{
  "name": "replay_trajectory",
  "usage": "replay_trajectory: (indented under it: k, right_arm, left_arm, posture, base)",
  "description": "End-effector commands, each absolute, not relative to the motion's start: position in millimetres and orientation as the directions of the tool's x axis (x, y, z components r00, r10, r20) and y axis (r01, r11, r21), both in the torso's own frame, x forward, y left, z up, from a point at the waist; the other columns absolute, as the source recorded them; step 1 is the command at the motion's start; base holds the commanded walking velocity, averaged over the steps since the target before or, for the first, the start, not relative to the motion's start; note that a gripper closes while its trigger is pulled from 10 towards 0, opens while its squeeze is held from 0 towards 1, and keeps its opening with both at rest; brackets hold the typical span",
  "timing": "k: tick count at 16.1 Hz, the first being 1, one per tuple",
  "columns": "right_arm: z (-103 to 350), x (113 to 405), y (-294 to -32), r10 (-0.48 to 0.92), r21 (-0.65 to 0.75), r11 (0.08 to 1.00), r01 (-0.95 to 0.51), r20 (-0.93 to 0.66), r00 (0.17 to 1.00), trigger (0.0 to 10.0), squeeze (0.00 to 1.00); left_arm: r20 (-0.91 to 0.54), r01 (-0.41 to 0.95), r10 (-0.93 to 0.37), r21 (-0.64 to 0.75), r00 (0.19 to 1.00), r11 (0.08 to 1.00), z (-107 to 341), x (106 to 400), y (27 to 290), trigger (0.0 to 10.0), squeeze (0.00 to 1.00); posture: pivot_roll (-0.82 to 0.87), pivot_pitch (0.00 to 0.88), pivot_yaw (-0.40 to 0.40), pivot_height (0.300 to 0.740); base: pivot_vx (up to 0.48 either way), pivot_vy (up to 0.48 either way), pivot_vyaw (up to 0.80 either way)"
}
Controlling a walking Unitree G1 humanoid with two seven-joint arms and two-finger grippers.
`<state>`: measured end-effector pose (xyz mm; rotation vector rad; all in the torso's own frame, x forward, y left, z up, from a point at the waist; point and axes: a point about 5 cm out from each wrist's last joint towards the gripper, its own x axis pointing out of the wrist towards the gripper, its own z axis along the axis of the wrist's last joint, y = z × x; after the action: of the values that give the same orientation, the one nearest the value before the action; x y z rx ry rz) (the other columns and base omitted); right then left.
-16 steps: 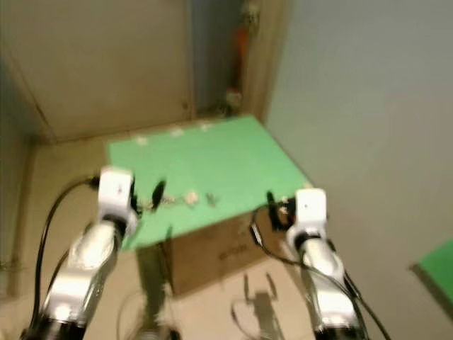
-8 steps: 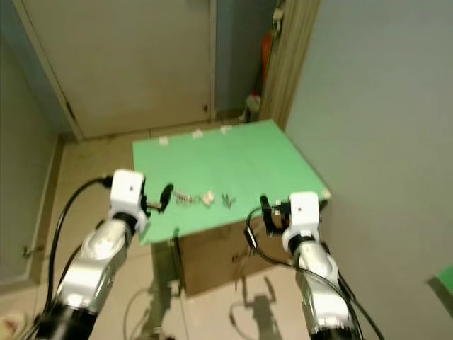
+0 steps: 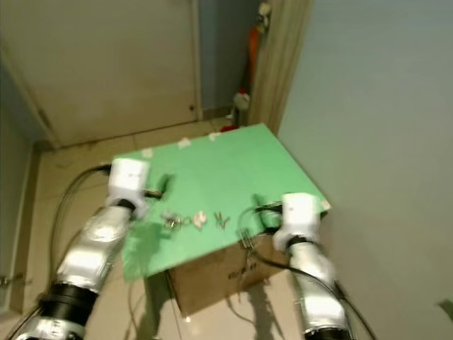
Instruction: Hang keys on a hook
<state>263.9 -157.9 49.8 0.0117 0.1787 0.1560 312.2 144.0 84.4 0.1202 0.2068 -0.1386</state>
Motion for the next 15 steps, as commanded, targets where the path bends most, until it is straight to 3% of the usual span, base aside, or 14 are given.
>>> replay_trajectory:
  k: [1, 3, 5, 7, 11, 15]
  right_arm:
    - [52, 263, -170, 0.125, 0.004, 0.992, -0.126, -0.169, 0.978, 10.0, 0.00]
    - [51, 261, -171, 0.128, 0.006, 0.992, -0.129, -0.180, 0.975, 10.0, 0.00]
    - [49, 258, -169, 0.141, 0.010, 0.990, -0.141, -0.194, 0.971, 10.0, 0.00]
    - [50, 249, -170, 0.152, 0.001, 0.988, -0.155, -0.203, 0.967, 10.0, 0.00]
    - [55, 201, -205, 0.114, -0.071, 0.988, -0.140, -0.284, 0.952, 10.0, 0.00]
    - [82, 131, -243, 0.018, -0.123, 0.990, -0.070, -0.376, 0.926, 10.0, 0.00]
  left_arm:
    - [-0.207, 0.176, -0.153, 0.096, 0.966, 0.980, 86, 313, 133, 10.0, 0.00]
    - [-0.216, 0.198, -0.168, 0.127, 0.962, 0.972, 83, 314, 128, 10.0, 0.00]
    - [-0.285, 0.318, -0.266, 0.156, 0.921, 0.935, 72, 324, 108, 10.0, 0.00]
    - [-0.351, 0.360, -0.294, 0.139, 0.889, 0.923, 58, 328, 98, 10.0, 0.00]
    - [-0.443, 0.344, -0.255, 0.133, 0.860, 0.929, 35, 324, 85, 10.0, 0.00]
    - [-0.516, 0.332, -0.201, 0.173, 0.832, 0.927, 10, 307, 84, 10.0, 0.00]
  posture:
    - [-0.06, 0.000, -0.005, 0.740]
    - [-0.06, 0.000, -0.013, 0.740]
    - [-0.07, 0.005, -0.032, 0.740]
    - [-0.11, 0.058, -0.053, 0.740]
    - [-0.26, 0.166, -0.117, 0.740]
    - [-0.43, 0.270, -0.216, 0.740]
  base:
    - [0.480, 0.000, 0.00]
    - [0.240, 0.000, 0.00]
    - [0.000, 0.000, 0.00]
    - [0.000, 0.000, 0.00]
    - [0.000, 0.000, 0.00]
    - [0.000, 0.000, 0.00]
